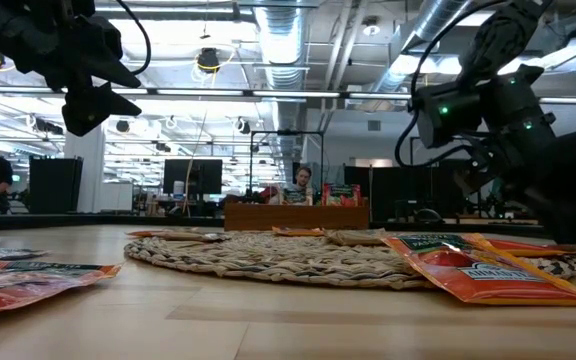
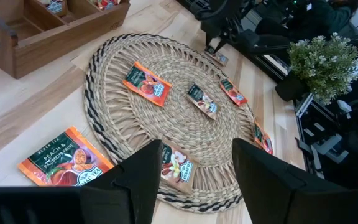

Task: Pick & Place Tea
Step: Put the brown tea bag into the middle section of the brown wooden organizer

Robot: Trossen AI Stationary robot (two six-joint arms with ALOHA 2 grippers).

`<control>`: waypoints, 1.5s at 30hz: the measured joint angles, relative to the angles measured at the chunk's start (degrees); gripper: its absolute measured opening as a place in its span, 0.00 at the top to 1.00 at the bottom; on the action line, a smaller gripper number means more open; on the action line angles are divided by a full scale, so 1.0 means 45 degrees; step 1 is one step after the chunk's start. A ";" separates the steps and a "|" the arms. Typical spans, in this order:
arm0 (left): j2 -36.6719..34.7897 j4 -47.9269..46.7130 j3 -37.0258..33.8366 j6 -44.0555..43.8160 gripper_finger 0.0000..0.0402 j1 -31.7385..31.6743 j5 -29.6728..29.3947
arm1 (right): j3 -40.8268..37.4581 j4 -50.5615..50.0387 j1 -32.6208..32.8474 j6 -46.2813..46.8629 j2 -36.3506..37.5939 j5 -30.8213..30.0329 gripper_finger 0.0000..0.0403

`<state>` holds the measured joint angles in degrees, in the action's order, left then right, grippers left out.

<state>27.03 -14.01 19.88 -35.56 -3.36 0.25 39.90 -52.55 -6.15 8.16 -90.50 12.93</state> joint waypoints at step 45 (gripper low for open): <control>0.0617 0.5182 -0.0005 -0.0896 0.53 0.0000 -0.0010 | 0.6287 -0.3269 0.1738 -0.0511 0.2498 -0.9870 1.00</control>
<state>29.80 9.31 19.86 -39.59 -3.36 0.21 68.19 -67.26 1.67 5.87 -79.26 -31.48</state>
